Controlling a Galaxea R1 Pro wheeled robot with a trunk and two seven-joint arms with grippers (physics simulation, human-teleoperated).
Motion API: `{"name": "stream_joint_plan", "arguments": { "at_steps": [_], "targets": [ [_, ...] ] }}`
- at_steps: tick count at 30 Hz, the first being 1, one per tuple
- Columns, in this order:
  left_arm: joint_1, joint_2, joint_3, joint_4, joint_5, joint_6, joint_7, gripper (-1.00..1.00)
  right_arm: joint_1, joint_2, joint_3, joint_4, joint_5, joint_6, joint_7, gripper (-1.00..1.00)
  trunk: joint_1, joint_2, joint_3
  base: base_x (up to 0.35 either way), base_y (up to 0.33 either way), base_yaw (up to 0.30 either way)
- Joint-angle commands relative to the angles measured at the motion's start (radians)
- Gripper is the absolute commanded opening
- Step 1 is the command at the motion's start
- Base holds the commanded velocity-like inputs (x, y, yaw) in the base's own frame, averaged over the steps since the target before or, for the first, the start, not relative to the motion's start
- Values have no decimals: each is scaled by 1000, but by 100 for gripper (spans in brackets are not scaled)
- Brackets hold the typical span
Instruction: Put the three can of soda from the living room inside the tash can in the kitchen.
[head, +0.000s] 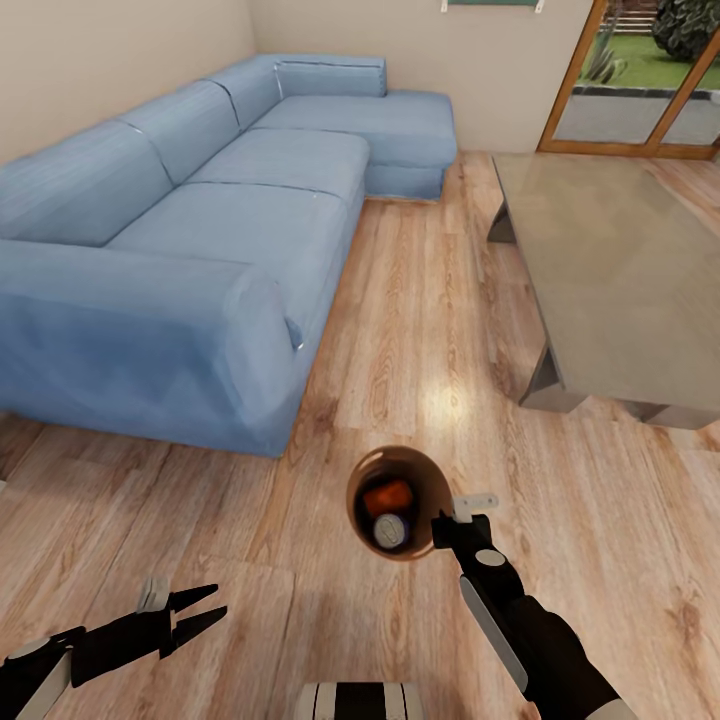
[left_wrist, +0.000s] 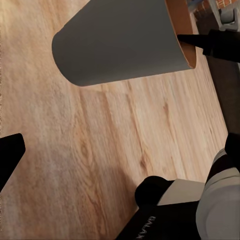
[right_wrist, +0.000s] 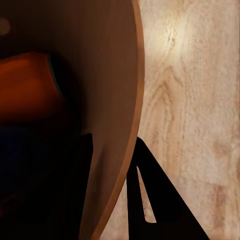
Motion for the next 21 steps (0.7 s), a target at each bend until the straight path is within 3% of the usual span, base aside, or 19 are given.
{"name": "stream_joint_plan", "arguments": {
  "at_steps": [1, 6, 12, 21],
  "targets": [
    [0, 0, 0, 0, 0, 0, 0, 100, 0, 0, 0, -1, 5, -1, 2, -100, 4, -7, -3, 0, 0, 0],
    [0, 0, 0, 0, 0, 0, 0, 100, 0, 0, 0, -1, 5, -1, 2, -100, 8, -14, -6, 0, 0, 0],
    [0, -1, -1, 0, 0, 0, 0, 100, 0, 0, 0, -1, 5, -1, 2, -100, 31, -56, -25, 0, 0, 0],
    [0, -1, -2, 0, 0, 0, 0, 100, 0, 0, 0, -1, 5, -1, 2, -100, 31, -56, -25, 0, 0, 0]
  ]
}}
